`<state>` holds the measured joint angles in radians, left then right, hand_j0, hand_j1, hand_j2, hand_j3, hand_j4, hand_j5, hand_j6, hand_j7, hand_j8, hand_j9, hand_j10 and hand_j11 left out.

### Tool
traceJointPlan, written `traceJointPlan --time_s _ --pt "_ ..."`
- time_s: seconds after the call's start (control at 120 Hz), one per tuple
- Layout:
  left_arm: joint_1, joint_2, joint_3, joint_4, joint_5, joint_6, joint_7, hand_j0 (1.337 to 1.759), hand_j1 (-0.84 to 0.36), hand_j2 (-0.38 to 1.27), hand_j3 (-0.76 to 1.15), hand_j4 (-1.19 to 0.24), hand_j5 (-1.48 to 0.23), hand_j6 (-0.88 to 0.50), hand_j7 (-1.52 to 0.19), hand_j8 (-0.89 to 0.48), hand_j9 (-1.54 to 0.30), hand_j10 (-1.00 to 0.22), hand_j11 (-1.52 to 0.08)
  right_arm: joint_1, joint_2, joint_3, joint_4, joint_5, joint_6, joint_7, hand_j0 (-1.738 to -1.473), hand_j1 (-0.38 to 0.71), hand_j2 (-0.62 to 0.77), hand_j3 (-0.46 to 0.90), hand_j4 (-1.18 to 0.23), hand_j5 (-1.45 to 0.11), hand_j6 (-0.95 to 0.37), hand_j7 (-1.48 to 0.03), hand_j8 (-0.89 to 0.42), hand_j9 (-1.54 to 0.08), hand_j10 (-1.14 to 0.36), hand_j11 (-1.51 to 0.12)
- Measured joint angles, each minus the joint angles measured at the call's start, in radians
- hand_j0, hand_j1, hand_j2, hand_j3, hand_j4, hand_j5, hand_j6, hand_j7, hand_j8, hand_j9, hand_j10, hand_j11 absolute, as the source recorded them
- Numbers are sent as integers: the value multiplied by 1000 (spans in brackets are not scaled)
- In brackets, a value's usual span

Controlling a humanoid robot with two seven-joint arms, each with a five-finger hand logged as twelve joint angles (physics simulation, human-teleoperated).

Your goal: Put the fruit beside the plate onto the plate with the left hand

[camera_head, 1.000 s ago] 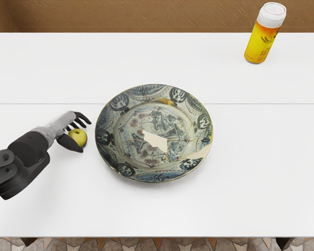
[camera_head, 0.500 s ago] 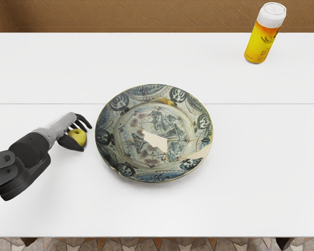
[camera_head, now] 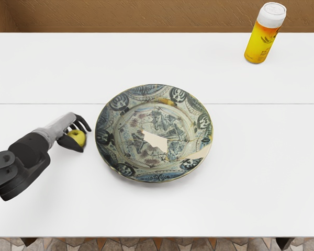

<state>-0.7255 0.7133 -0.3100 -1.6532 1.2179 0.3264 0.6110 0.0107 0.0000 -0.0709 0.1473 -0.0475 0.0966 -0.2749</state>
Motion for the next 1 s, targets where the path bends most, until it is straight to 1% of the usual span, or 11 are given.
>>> traceJointPlan --time_s 0.15,0.317,0.492,0.517,0.542,0.625,0.733,0.825,0.85,0.875,1.0 --pt "0 3 2 0 -1 0 0 1654 -279 253 0 -649 -810 -553 -828 -454 -840 -631 -840 0 0 -1 0 0 0 0 -1658 -349 0 0 0 0 0 0 0 0 0 0" --pt "-1 10 0 -1 -6 1 0 1653 -288 293 0 -669 -857 -539 -867 -443 -878 -615 -880 1 0 -1 0 0 0 0 -1658 -349 0 0 0 0 0 0 0 0 0 0" --pt "-6 15 -6 -12 -9 9 1 1653 -275 260 0 -679 -879 -538 -884 -444 -893 -615 -893 2 0 -1 0 0 0 0 -1658 -349 0 0 0 0 0 0 0 0 0 0" --pt "-7 24 -7 -15 -10 10 1 1653 -267 259 0 -677 -885 -540 -889 -444 -897 -614 -895 3 0 -1 0 0 0 0 -1658 -349 0 0 0 0 0 0 0 0 0 0" --pt "-11 40 -7 -20 -11 11 1 1653 -247 205 0 -676 -890 -544 -894 -448 -901 -617 -897 3 0 0 0 0 0 -1 -1658 -349 0 0 0 0 0 0 0 0 0 0" --pt "-15 70 -13 -38 -12 16 1 1653 -274 265 0 -682 -888 -536 -892 -449 -899 -617 -897 4 0 0 0 0 0 0 -1658 -349 0 0 0 0 0 0 0 0 0 0" --pt "-19 93 -25 -61 -15 17 1 1653 -277 268 0 -682 -894 -535 -895 -447 -899 -613 -898 5 0 0 0 0 0 0 -1658 -349 0 0 0 0 0 0 0 0 0 0" --pt "-38 102 -38 -82 -16 17 1 1654 -281 296 0 -683 -894 -541 -900 -450 -897 -608 -900 5 0 0 0 0 0 0 -1658 -349 0 0 0 0 0 0 0 0 0 0" --pt "-41 107 -43 -85 -18 17 0 1654 -274 278 0 -682 -896 -543 -901 -452 -898 -605 -900 6 0 0 0 0 0 0 -1658 -349 0 0 0 0 0 0 0 0 0 0" --pt "-54 111 -47 -87 -20 17 1 1654 -283 320 0 -681 -899 -555 -905 -460 -899 -615 -899 6 0 0 0 0 0 0 -1658 -349 0 0 0 0 0 0 0 0 0 0" --pt "-95 114 -66 -94 -23 16 0 1654 -299 324 0 -680 -901 -548 -905 -452 -899 -599 -902 8 0 0 0 1 0 0 -1658 -349 0 0 0 0 0 0 0 0 0 0"
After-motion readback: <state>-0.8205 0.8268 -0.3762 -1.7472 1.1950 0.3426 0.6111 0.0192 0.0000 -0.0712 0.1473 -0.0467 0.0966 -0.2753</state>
